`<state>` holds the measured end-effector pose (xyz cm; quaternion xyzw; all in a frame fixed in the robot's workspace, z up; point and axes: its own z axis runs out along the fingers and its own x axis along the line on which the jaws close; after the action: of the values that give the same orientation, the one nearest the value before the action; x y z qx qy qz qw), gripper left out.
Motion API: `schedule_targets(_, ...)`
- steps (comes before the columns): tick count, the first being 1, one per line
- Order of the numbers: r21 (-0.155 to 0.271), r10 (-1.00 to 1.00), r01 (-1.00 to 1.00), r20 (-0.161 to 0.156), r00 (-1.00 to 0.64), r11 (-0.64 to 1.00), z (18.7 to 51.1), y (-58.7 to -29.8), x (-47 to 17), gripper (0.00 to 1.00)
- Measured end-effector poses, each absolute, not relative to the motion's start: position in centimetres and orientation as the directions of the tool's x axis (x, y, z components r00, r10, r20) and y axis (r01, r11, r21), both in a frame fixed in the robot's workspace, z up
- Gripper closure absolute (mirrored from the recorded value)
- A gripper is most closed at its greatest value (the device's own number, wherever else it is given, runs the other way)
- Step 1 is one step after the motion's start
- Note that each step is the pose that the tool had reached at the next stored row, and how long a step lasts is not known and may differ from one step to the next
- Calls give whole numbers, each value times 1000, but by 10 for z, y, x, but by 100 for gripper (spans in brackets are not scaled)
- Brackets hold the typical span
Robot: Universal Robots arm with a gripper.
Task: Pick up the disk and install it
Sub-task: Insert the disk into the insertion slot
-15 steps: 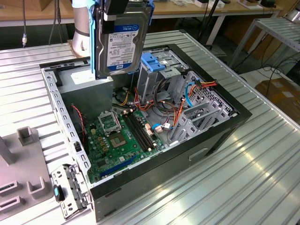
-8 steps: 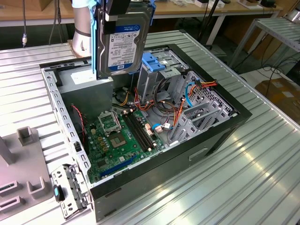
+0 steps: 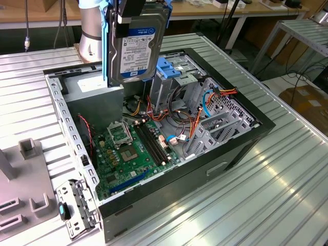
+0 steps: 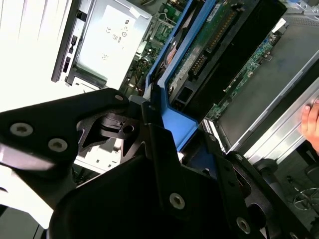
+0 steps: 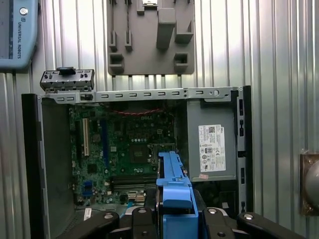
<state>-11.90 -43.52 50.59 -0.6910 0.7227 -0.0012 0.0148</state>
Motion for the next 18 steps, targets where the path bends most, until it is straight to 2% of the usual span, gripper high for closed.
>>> schedule_targets(18,-22,-999,-999,-20,-45,45,506,-439,-112,63)
